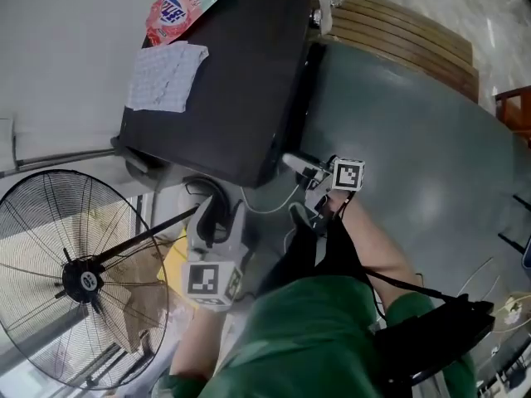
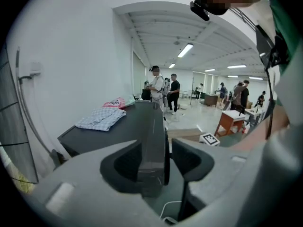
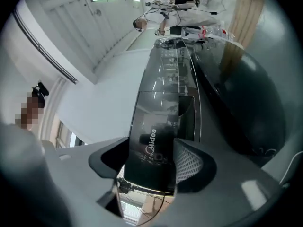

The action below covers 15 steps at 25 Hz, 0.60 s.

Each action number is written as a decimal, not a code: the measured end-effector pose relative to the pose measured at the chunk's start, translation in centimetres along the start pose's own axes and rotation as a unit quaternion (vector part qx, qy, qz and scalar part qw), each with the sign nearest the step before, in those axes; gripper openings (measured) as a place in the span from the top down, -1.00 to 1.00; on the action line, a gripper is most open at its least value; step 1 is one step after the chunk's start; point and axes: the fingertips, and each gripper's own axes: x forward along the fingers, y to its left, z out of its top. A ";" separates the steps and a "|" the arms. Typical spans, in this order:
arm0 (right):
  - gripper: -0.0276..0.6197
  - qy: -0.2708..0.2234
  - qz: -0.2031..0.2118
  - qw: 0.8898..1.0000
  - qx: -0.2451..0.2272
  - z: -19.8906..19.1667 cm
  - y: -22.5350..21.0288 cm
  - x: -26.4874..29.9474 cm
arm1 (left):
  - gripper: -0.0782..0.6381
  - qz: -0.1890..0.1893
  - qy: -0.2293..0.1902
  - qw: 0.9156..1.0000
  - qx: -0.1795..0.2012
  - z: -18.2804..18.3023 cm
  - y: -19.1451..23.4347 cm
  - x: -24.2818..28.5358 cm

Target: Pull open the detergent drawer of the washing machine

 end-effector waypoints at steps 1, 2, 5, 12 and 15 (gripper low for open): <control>0.03 -0.003 0.005 1.000 0.013 -0.2 -0.4 0.4 | 0.23 0.002 0.002 1.000 0.000 -0.1 0.3 0.0; -0.06 -0.004 0.009 1.000 0.025 -0.5 -0.9 0.8 | 0.23 0.003 0.003 1.000 -0.001 -0.3 0.5 -0.1; -0.12 -0.005 0.020 0.999 0.042 -0.8 -2.0 1.5 | 0.23 0.006 0.006 1.000 -0.009 -0.9 1.0 -0.1; -0.12 -0.005 0.061 0.997 0.056 -0.9 -2.1 3.1 | 0.23 0.012 0.017 0.999 -0.035 -2.5 2.3 -0.6; -0.12 -0.004 0.080 0.995 0.062 -1.1 -2.0 3.6 | 0.23 0.012 0.017 0.999 -0.038 -2.8 2.5 -0.7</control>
